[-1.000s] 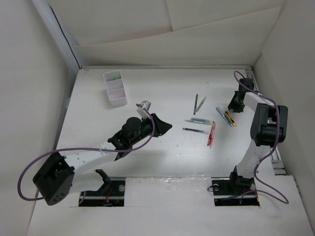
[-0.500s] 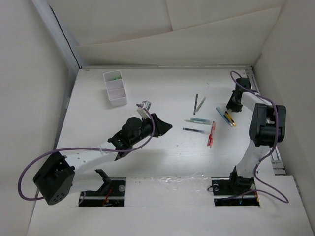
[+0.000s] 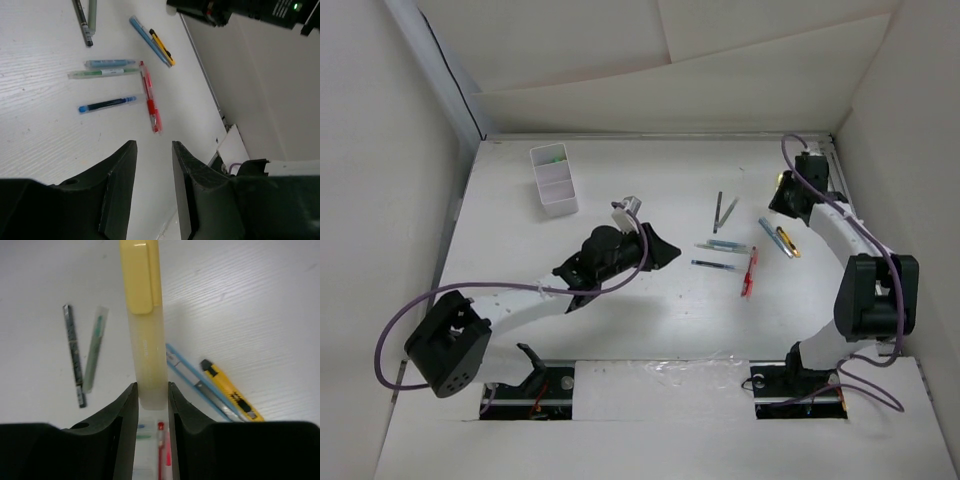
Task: Sort the stationery into containers
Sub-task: Pick up the stationery from the center of the board.
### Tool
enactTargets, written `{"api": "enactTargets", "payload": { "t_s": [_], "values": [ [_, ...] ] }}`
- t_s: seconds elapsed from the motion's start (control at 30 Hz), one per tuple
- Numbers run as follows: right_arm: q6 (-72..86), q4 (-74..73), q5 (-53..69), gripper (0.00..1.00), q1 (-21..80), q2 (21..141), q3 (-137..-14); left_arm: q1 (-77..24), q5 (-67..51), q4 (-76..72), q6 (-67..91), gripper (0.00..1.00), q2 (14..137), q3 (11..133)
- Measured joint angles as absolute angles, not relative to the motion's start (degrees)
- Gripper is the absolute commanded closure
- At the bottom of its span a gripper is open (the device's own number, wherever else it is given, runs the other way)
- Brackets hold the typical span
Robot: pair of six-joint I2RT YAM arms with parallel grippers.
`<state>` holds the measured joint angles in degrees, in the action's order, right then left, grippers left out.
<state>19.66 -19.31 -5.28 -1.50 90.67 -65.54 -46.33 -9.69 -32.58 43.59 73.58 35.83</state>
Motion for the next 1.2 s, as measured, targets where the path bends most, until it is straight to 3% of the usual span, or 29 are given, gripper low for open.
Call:
{"api": "enactTargets", "payload": {
  "t_s": [0.23, 0.53, 0.93, 1.07, 1.2],
  "values": [
    [20.4, -14.4, 4.6, 0.98, 9.4, 86.3, -58.2, -40.3, -13.9, -29.8, 43.6, 0.68, 75.7, 40.4],
    [20.1, -5.5, 13.6, 1.0, 23.2, 87.5, -58.1, -34.9, -12.4, -17.8, 42.3, 0.52, 80.6, 52.3],
    [19.7, 1.0, 18.9, 1.0, 32.6, 88.9, -58.1, -34.4, 2.7, -5.0, 38.9, 0.6, 84.8, 60.3],
    [19.7, 1.5, 20.0, 1.0, 34.4, 88.9, -58.1, -30.7, 3.3, -4.4, 38.4, 0.6, 85.7, 61.2],
    [19.6, 1.8, 20.4, 1.0, 35.4, 88.9, -58.1, -27.2, 2.8, -5.0, 38.4, 0.67, 86.3, 61.3]
  ]
}}
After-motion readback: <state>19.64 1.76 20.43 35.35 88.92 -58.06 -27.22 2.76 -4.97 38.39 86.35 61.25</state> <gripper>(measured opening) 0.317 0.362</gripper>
